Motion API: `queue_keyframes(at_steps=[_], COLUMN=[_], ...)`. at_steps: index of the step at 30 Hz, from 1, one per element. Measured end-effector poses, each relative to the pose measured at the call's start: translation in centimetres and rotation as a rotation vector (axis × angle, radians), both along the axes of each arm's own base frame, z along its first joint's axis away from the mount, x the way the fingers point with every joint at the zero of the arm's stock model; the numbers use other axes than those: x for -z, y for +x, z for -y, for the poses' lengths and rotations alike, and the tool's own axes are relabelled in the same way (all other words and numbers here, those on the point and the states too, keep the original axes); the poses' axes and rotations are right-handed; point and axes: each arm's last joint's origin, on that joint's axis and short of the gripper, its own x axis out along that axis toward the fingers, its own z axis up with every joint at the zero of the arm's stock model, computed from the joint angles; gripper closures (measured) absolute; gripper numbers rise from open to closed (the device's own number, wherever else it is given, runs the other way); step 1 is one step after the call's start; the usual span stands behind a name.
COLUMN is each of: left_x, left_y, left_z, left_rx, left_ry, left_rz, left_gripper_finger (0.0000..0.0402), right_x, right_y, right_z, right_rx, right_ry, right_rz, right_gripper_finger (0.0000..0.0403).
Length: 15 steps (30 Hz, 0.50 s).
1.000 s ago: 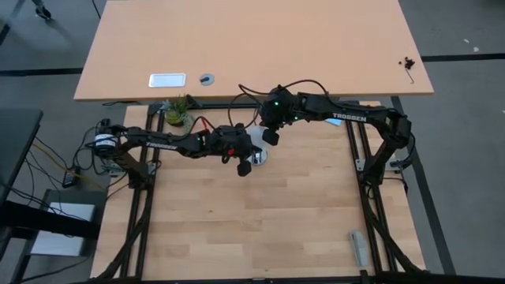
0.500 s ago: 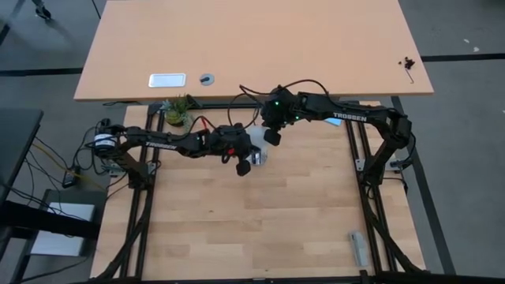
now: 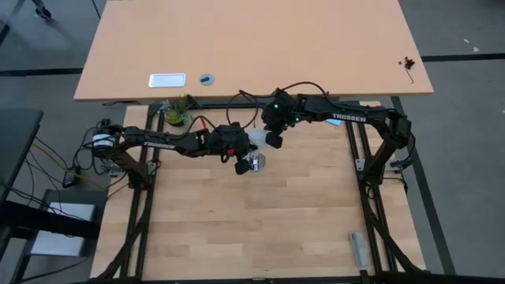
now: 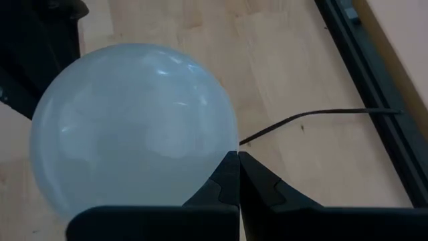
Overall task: Screw lightbulb
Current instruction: Insert the white lightbulb into the desk lamp
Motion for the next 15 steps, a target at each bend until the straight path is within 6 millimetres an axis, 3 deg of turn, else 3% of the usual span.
queue_keyframes(at_steps=[15], left_x=[0.2], left_y=[-0.1], left_z=[0.3], left_rx=[0.012], left_ry=[-0.011], left_rz=[-0.03], left_gripper_finger=[0.0401], right_x=[-0.6], right_y=[1.1], right_z=[-1.7], right_rx=[-0.046], right_ry=[-0.035], right_rz=[0.061], right_gripper_finger=[0.0396])
